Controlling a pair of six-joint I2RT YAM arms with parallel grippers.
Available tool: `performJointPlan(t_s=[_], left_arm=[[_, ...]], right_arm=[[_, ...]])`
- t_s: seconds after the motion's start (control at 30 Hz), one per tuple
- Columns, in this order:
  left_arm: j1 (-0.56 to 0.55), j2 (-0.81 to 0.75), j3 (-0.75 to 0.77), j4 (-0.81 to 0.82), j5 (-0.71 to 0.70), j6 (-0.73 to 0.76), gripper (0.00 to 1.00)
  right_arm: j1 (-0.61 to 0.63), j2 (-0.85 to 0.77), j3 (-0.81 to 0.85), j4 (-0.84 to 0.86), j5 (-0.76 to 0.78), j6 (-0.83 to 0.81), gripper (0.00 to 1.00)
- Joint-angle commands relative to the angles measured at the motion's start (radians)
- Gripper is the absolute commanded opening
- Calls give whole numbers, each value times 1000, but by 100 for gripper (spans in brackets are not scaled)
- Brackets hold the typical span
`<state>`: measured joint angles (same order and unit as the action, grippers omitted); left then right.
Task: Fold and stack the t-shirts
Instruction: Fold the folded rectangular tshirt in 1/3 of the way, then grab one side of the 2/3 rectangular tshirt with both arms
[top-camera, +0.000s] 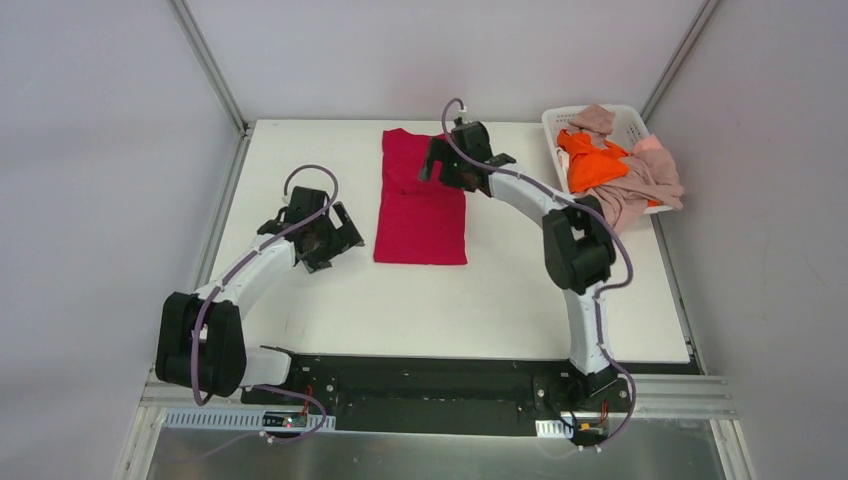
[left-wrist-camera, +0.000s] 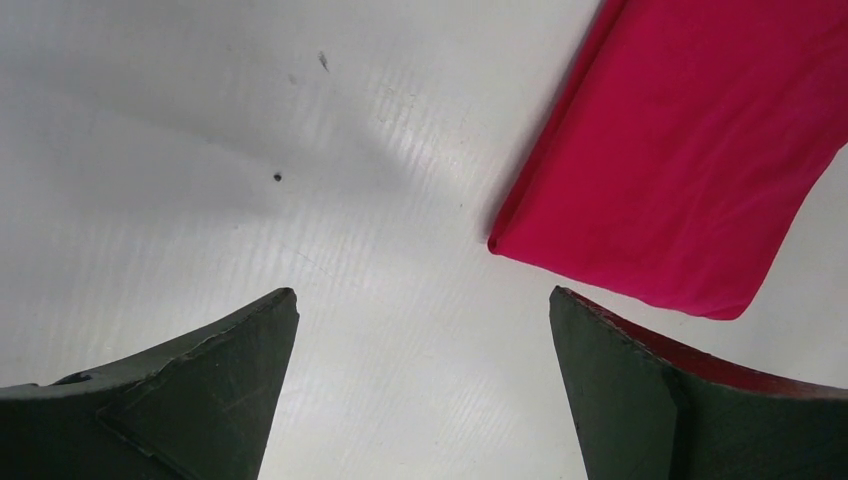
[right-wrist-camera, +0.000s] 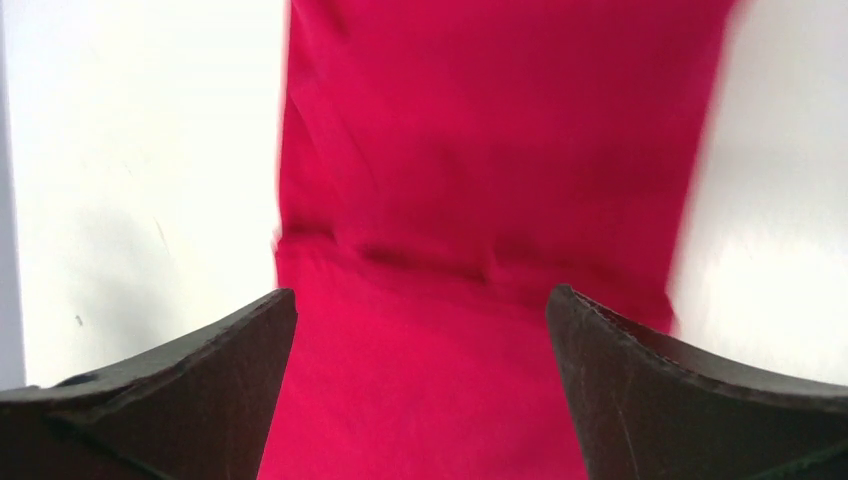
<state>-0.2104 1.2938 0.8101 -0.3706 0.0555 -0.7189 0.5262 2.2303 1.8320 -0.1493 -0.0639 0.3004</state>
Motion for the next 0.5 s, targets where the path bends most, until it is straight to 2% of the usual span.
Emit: performJointPlan(t_s=[0.0, 0.1, 0.17, 0.27, 0.37, 0.47], left_arm=[[-36, 79, 6, 78, 102, -29, 94], [-75, 162, 39, 104, 116, -29, 87], [-90, 220, 62, 104, 118, -32, 80], [-110, 264, 69, 105, 85, -39, 76], [-113, 311, 85, 113, 73, -45, 73], [-113, 357, 106, 124, 80, -49, 64]], right_arm=[[3, -340, -306, -93, 101, 54, 100], [-3, -532, -607, -12, 75, 168, 100], [-12, -629, -745, 7, 22, 241, 100], [-25, -652, -811, -49, -64, 264, 99], [-26, -627, -850, -34, -118, 280, 93], [-33, -586, -869, -4, -149, 299, 86]])
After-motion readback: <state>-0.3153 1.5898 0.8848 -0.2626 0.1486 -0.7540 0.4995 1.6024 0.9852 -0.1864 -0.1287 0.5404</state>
